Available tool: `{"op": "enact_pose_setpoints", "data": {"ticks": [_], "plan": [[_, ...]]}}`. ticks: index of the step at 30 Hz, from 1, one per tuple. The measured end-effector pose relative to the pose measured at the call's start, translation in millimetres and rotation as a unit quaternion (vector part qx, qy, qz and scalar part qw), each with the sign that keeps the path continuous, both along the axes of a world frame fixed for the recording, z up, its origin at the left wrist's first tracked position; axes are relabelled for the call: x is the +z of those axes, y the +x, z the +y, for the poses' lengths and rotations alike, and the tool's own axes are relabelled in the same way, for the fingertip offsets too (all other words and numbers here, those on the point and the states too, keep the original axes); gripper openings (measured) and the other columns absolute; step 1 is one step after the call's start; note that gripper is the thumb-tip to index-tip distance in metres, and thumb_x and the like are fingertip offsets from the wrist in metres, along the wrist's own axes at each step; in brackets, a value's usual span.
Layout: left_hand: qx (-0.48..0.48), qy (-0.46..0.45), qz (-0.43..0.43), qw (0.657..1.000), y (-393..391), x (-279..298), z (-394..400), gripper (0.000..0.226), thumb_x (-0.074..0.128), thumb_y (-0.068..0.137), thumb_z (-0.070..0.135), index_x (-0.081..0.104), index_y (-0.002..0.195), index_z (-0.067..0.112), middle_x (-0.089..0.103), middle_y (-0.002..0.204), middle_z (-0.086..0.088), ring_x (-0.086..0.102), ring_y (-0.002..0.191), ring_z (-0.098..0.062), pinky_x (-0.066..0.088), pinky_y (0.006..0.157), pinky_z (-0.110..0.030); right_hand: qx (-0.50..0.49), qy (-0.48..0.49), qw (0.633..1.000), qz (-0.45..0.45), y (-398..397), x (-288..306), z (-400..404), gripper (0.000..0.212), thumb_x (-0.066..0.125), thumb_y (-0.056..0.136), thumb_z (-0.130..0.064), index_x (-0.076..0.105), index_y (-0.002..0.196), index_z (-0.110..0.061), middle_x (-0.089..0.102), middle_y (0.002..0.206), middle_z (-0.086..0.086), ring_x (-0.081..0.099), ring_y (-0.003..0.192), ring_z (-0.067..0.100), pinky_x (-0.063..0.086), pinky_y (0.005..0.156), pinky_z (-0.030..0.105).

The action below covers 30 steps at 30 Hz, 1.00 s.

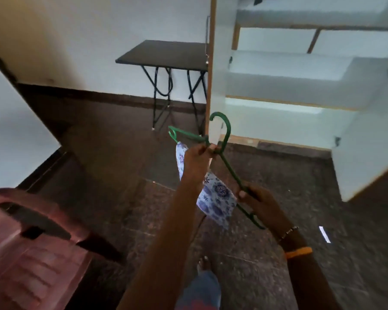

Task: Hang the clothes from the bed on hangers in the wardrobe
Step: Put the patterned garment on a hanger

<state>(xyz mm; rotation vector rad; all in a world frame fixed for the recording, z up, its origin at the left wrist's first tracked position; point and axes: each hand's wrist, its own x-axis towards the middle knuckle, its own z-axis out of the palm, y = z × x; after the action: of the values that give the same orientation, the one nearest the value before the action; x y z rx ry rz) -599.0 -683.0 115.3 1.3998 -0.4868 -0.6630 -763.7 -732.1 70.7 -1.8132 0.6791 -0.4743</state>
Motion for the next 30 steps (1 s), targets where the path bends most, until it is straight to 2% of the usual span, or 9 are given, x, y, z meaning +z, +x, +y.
{"op": "enact_pose_setpoints", "data": {"ticks": [3,6,9,12,14,18,21,23,30], "plan": [[-0.051,-0.002,0.013,0.999,12,-1,-83,0.017,0.05,0.095,0.004,0.064,0.1,-0.006,0.064,0.078,-0.006,0.061,0.057,0.003,0.044,0.055,-0.007,-0.067,0.041,0.996,-0.034,-24,-6,-53,0.03,0.063,0.085,-0.038,0.068,0.077,-0.01,0.064,0.073,-0.001,0.057,0.07,0.002,0.043,0.068,0.023],[-0.1,-0.012,0.013,0.995,24,7,-169,0.019,0.051,0.096,0.009,0.066,0.099,-0.002,0.068,0.085,-0.009,0.064,0.073,-0.008,0.05,0.073,-0.018,-0.184,0.101,0.971,-0.116,-26,3,-108,0.052,0.071,0.058,-0.07,0.067,0.063,-0.019,0.062,0.066,-0.004,0.057,0.07,0.009,0.045,0.071,0.022],[-0.175,-0.001,-0.009,0.985,31,28,-252,0.027,0.046,0.099,0.014,0.063,0.112,-0.002,0.067,0.101,-0.008,0.063,0.078,-0.008,0.045,0.073,-0.021,-0.264,0.061,0.947,-0.172,-8,20,-173,0.057,0.066,0.06,-0.075,0.056,0.057,-0.019,0.047,0.062,0.002,0.044,0.068,0.02,0.035,0.07,0.034],[-0.272,0.013,-0.064,0.96,46,47,-327,0.03,0.044,0.1,0.015,0.058,0.122,-0.001,0.063,0.108,-0.007,0.061,0.091,-0.016,0.048,0.071,-0.014,-0.317,0.018,0.927,-0.201,16,45,-240,0.062,0.062,0.059,-0.08,0.058,0.057,-0.018,0.047,0.058,-0.002,0.046,0.066,0.018,0.037,0.07,0.03],[-0.319,0.03,-0.127,0.939,55,55,-372,0.025,0.046,0.099,0.018,0.062,0.115,0.008,0.064,0.105,-0.003,0.061,0.092,-0.013,0.048,0.077,-0.017,-0.344,0.004,0.911,-0.227,28,63,-283,0.063,0.06,0.061,-0.081,0.057,0.058,-0.018,0.046,0.057,-0.004,0.045,0.067,0.021,0.038,0.07,0.031],[-0.348,0.034,-0.2,0.915,69,75,-460,0.022,0.048,0.098,0.018,0.066,0.11,0.013,0.068,0.1,0.001,0.063,0.083,-0.002,0.045,0.072,-0.014,-0.34,-0.053,0.897,-0.277,46,105,-375,0.065,0.053,0.074,-0.072,0.038,0.063,-0.01,0.029,0.063,0.006,0.026,0.061,0.023,0.028,0.058,0.033],[-0.36,0.014,-0.24,0.901,81,96,-532,0.023,0.048,0.098,0.016,0.067,0.11,0.013,0.067,0.094,0.008,0.061,0.073,0.011,0.043,0.065,-0.004,-0.323,-0.081,0.886,-0.322,58,134,-460,0.035,0.041,0.087,-0.039,0.038,0.063,-0.014,0.025,0.062,0.004,0.019,0.059,0.023,0.02,0.062,0.047],[-0.355,-0.001,-0.285,0.89,85,115,-587,0.022,0.048,0.098,0.016,0.068,0.108,0.016,0.066,0.095,0.011,0.059,0.073,0.014,0.043,0.067,-0.001,-0.33,-0.108,0.88,-0.325,64,153,-523,0.026,0.035,0.085,-0.03,0.041,0.062,-0.019,0.027,0.061,-0.001,0.022,0.057,0.016,0.018,0.062,0.048],[-0.293,-0.071,-0.363,0.882,96,231,-785,0.019,0.049,0.098,0.021,0.067,0.099,0.026,0.065,0.096,0.014,0.06,0.09,-0.004,0.044,0.077,-0.013,-0.325,-0.229,0.848,-0.35,70,250,-753,0.034,0.027,0.101,-0.013,0.039,0.07,-0.007,0.029,0.059,-0.003,0.029,0.055,0.011,0.028,0.062,0.033]]}}
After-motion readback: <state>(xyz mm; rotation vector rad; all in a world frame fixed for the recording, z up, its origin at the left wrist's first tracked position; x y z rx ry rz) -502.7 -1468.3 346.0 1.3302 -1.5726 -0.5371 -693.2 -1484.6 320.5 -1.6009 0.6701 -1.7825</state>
